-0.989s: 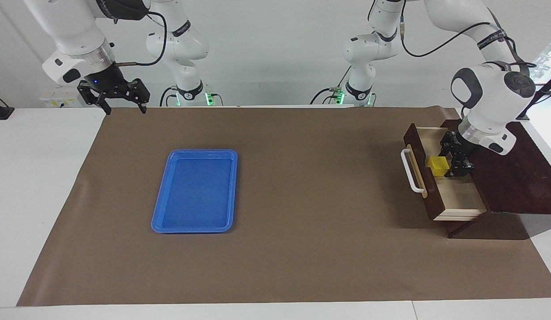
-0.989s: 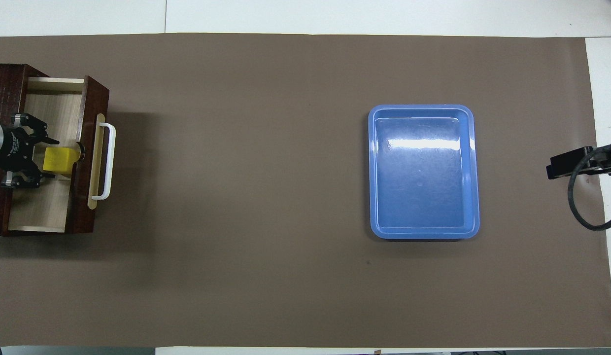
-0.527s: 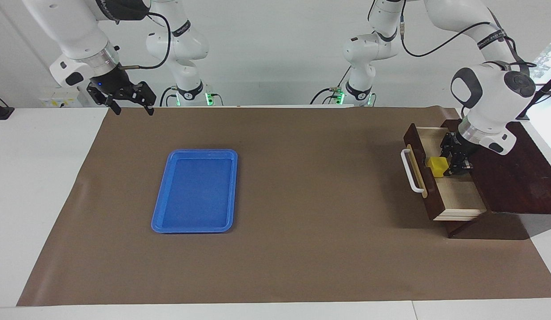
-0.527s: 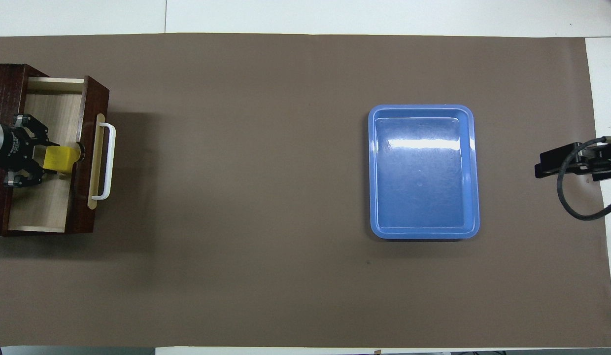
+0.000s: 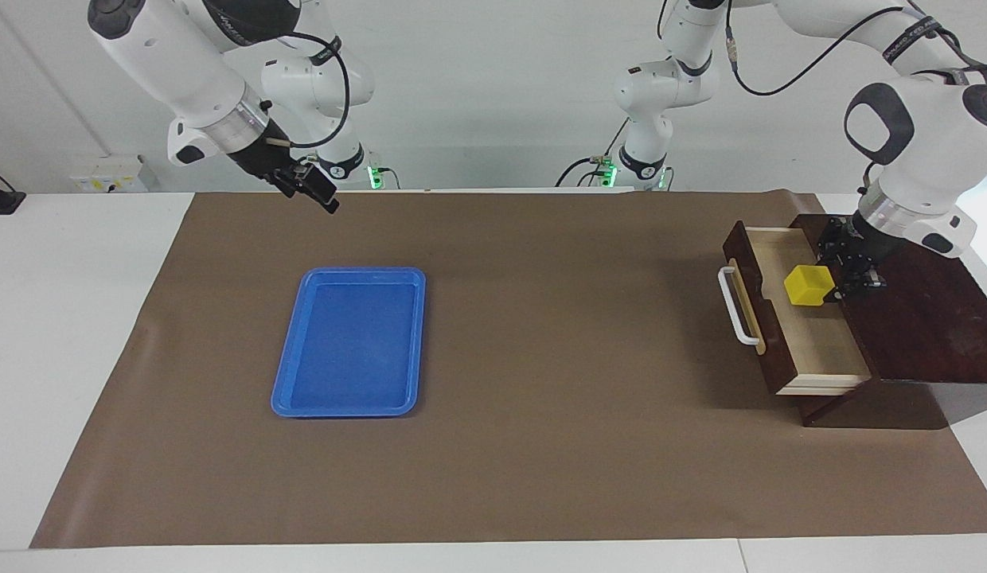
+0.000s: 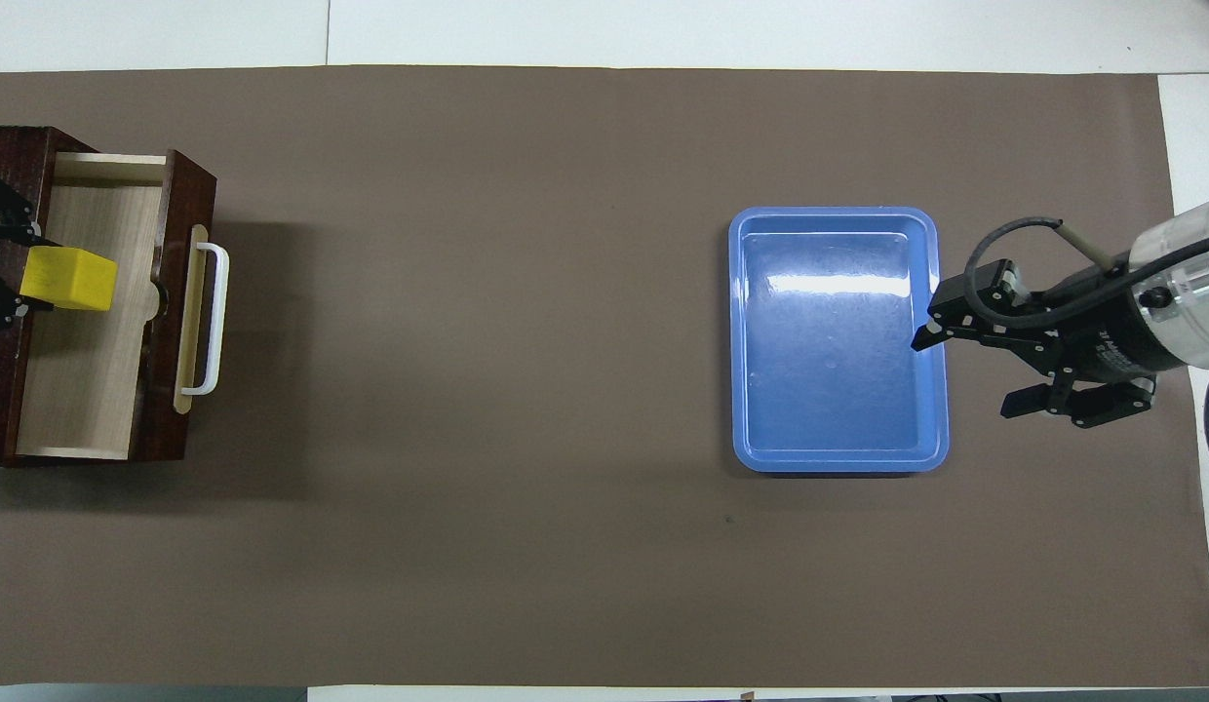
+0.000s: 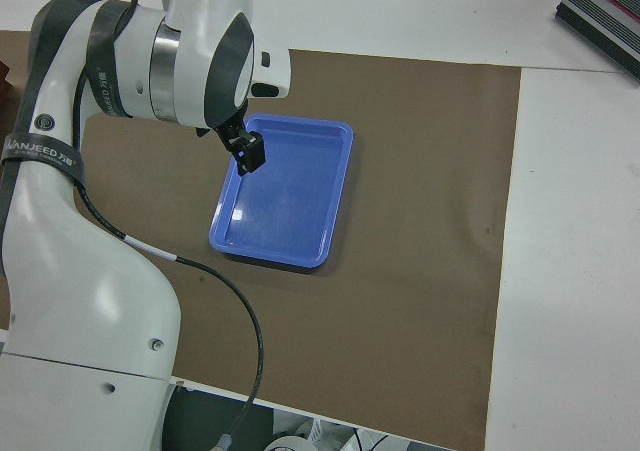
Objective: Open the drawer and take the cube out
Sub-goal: 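Lift the cube with the left gripper while the right gripper approaches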
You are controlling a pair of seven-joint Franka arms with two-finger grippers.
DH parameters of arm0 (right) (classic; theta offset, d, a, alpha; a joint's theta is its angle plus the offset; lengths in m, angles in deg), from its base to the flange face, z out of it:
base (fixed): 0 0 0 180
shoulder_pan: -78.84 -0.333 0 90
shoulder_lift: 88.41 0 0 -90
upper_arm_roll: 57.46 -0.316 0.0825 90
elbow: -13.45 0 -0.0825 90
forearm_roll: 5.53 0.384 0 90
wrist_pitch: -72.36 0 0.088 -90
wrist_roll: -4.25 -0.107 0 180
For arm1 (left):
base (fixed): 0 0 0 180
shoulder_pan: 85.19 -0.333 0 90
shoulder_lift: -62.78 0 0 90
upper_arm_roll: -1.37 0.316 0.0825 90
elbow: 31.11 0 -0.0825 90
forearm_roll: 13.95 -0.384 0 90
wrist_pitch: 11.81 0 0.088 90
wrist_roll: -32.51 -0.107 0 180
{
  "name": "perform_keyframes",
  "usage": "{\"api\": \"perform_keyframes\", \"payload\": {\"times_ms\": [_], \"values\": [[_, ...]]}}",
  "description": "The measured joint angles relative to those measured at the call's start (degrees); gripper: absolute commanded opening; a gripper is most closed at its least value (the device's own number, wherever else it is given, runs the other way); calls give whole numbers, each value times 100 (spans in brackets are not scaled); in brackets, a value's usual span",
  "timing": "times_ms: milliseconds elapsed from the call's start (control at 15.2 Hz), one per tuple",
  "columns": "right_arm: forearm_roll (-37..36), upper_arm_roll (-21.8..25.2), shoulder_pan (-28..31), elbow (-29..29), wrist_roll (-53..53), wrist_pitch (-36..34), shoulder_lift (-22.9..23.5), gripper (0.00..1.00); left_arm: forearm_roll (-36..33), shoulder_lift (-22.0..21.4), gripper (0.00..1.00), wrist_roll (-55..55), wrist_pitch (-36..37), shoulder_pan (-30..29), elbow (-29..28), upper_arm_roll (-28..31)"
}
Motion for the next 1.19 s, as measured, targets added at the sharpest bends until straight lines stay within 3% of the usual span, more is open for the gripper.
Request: {"api": "perform_keyframes", "payload": {"times_ms": [198, 396, 791, 989, 1187], "values": [[572, -10, -359, 193, -1234, 349, 84, 100, 17, 221, 0, 576, 653, 465, 681, -107], [1114, -28, -784, 334, -2276, 895, 336, 100, 20, 362, 0, 1391, 869, 1156, 1013, -144], [2209, -32, -1750, 559, -4045, 2649, 987, 100, 257, 495, 0, 3212, 421, 2384, 958, -178], [2745, -39, -2307, 734, -4429, 3562, 1230, 100, 264, 537, 0, 3675, 97, 2853, 767, -179], [3066, -28, -2406, 826, -4453, 3844, 1353, 100, 264, 555, 0, 3883, -47, 3005, 645, -176]]}}
